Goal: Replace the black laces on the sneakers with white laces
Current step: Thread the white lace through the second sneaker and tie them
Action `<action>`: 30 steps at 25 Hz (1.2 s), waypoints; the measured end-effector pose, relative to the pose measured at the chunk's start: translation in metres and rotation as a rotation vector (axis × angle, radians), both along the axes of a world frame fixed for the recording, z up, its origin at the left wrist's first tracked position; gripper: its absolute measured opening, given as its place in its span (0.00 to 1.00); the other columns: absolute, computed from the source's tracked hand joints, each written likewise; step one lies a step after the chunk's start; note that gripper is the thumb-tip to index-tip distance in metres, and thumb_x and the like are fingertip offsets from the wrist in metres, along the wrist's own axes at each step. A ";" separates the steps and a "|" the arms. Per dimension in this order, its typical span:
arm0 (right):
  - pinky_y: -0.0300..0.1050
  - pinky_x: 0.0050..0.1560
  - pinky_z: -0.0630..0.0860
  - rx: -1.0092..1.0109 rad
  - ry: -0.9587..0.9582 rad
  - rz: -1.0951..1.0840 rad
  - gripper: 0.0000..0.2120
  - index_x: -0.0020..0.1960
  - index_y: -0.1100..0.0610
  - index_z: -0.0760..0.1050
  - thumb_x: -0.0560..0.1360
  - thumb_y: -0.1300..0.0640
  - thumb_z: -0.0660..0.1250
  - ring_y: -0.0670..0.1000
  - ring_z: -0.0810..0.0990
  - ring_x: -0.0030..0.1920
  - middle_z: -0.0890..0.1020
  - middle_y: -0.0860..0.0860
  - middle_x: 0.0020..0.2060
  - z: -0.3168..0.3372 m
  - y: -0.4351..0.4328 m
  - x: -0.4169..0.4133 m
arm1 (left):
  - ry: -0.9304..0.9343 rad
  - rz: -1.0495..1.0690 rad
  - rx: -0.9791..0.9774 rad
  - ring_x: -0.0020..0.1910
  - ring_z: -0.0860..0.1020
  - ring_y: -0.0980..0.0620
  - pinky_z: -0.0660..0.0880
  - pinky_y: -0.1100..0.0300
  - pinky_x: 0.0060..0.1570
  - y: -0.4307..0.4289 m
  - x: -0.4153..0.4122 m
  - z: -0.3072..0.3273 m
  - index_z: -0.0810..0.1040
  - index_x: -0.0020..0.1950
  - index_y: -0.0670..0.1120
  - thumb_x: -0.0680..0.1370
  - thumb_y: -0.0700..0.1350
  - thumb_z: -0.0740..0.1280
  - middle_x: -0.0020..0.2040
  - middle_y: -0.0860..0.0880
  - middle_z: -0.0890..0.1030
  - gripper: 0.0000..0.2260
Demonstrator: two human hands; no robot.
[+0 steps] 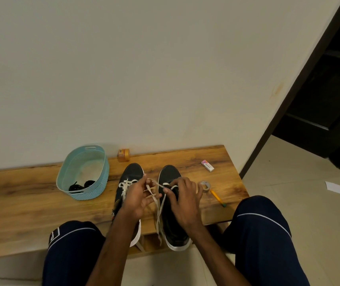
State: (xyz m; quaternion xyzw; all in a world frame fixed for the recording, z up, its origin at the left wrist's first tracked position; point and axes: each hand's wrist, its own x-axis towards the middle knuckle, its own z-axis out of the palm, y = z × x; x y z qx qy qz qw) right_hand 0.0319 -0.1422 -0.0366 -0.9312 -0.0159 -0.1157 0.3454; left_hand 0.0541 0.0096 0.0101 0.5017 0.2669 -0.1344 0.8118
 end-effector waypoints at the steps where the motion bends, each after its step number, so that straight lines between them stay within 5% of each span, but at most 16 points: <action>1: 0.53 0.68 0.64 0.077 -0.002 0.039 0.09 0.54 0.47 0.75 0.81 0.44 0.61 0.42 0.72 0.54 0.77 0.41 0.50 0.006 0.007 -0.004 | 0.004 0.024 -0.161 0.31 0.74 0.52 0.81 0.51 0.40 0.001 -0.002 0.005 0.72 0.37 0.45 0.84 0.50 0.59 0.32 0.48 0.75 0.17; 5: 0.42 0.46 0.77 0.451 0.274 0.269 0.12 0.58 0.49 0.77 0.84 0.47 0.57 0.41 0.80 0.43 0.82 0.45 0.42 0.022 0.035 -0.023 | -0.089 0.080 -0.506 0.26 0.71 0.55 0.80 0.60 0.35 0.007 -0.008 0.022 0.68 0.36 0.46 0.84 0.52 0.57 0.31 0.50 0.69 0.18; 9: 0.51 0.46 0.76 0.603 0.417 0.355 0.15 0.44 0.46 0.77 0.83 0.45 0.57 0.45 0.79 0.37 0.81 0.48 0.34 0.025 0.034 -0.032 | -0.140 0.173 -0.467 0.27 0.70 0.54 0.79 0.61 0.34 0.020 -0.010 0.026 0.68 0.37 0.46 0.84 0.51 0.57 0.30 0.50 0.70 0.16; 12: 0.46 0.44 0.73 0.594 0.382 0.349 0.16 0.41 0.50 0.80 0.82 0.47 0.61 0.45 0.76 0.38 0.80 0.51 0.35 0.034 0.018 -0.023 | -0.059 0.140 -0.169 0.34 0.74 0.51 0.80 0.52 0.41 0.024 -0.012 0.018 0.72 0.40 0.45 0.84 0.49 0.59 0.34 0.48 0.74 0.14; 15: 0.45 0.45 0.73 0.687 0.393 0.300 0.15 0.43 0.52 0.82 0.83 0.49 0.62 0.44 0.75 0.39 0.78 0.43 0.34 0.047 -0.006 -0.010 | 0.018 0.122 0.017 0.39 0.77 0.48 0.82 0.49 0.41 0.025 -0.016 0.011 0.76 0.46 0.43 0.84 0.47 0.60 0.40 0.43 0.77 0.11; 21: 0.36 0.37 0.71 0.430 0.671 0.556 0.12 0.46 0.50 0.83 0.82 0.50 0.63 0.41 0.73 0.34 0.76 0.43 0.31 0.063 -0.051 -0.008 | 0.030 0.311 -0.367 0.35 0.75 0.51 0.83 0.52 0.36 0.033 -0.018 0.018 0.72 0.41 0.45 0.85 0.47 0.56 0.29 0.48 0.76 0.15; 25: 0.45 0.42 0.75 0.241 0.515 0.407 0.12 0.45 0.53 0.83 0.81 0.49 0.65 0.45 0.77 0.36 0.82 0.51 0.36 0.059 -0.070 -0.008 | 0.039 0.327 -0.396 0.28 0.75 0.52 0.83 0.45 0.42 0.032 -0.024 0.017 0.67 0.34 0.47 0.83 0.53 0.59 0.24 0.50 0.70 0.19; 30: 0.33 0.41 0.72 0.356 0.293 0.209 0.06 0.47 0.51 0.85 0.79 0.54 0.69 0.38 0.80 0.39 0.84 0.43 0.35 0.053 -0.076 -0.007 | 0.121 0.291 -0.340 0.40 0.78 0.46 0.75 0.37 0.56 0.031 -0.027 0.014 0.66 0.30 0.46 0.81 0.53 0.64 0.34 0.44 0.76 0.22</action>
